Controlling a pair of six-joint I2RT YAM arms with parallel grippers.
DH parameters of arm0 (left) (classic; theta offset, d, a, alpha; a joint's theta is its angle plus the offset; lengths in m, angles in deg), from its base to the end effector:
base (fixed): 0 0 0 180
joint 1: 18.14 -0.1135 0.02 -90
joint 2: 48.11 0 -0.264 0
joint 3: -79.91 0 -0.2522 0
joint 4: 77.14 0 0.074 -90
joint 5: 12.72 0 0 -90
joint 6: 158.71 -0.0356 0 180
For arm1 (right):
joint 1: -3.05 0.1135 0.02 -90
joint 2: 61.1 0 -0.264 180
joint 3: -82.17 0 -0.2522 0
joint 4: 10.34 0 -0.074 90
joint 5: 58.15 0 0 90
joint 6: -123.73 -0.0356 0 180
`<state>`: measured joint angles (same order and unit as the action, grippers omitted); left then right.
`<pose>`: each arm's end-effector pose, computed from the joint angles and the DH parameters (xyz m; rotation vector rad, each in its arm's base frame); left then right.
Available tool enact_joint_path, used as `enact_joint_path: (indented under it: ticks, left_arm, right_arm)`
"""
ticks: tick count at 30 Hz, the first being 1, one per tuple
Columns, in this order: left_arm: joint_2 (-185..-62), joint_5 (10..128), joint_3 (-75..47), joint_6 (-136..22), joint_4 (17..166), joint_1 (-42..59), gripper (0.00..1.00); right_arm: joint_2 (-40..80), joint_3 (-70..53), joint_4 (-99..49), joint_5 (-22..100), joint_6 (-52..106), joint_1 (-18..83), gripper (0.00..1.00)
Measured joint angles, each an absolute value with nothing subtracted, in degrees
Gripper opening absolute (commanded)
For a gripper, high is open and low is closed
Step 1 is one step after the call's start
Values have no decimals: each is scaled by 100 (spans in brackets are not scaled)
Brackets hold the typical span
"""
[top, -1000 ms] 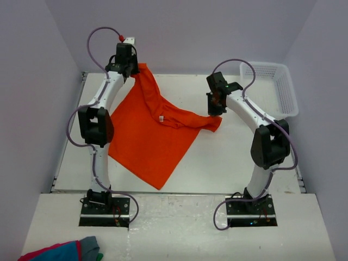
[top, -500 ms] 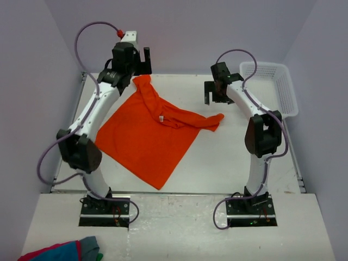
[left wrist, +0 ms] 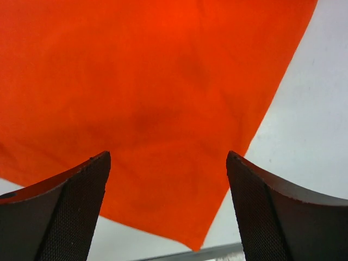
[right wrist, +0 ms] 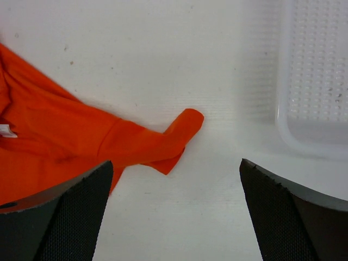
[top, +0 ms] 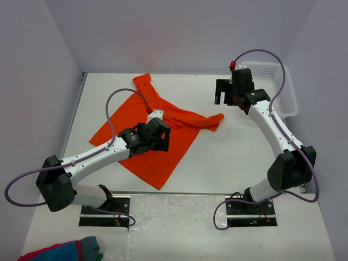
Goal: Fold and stack the t-shirts
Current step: Flatten out the tshirt
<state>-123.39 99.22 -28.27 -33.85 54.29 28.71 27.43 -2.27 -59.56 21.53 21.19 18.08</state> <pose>0.1947 -0.1883 0.2692 0.0913 2.3975 -0.1878 0.3342 0.0831 0.3351 0.0419 2.2925 0.0410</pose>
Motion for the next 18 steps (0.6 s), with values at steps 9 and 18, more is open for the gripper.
enact_joint_path:
  ticks: [9, 18]
  left_arm:
    - [-13030, 10783, -2545, -1051, 4111, 4594, 70]
    - [-14217, 10848, -2536, 538, 3239, 5676, 43]
  right_arm:
    - [2826, -179, -5818, 2568, 2117, 1718, 99]
    - [2290, -389, -5827, 2723, 2049, 1718, 99]
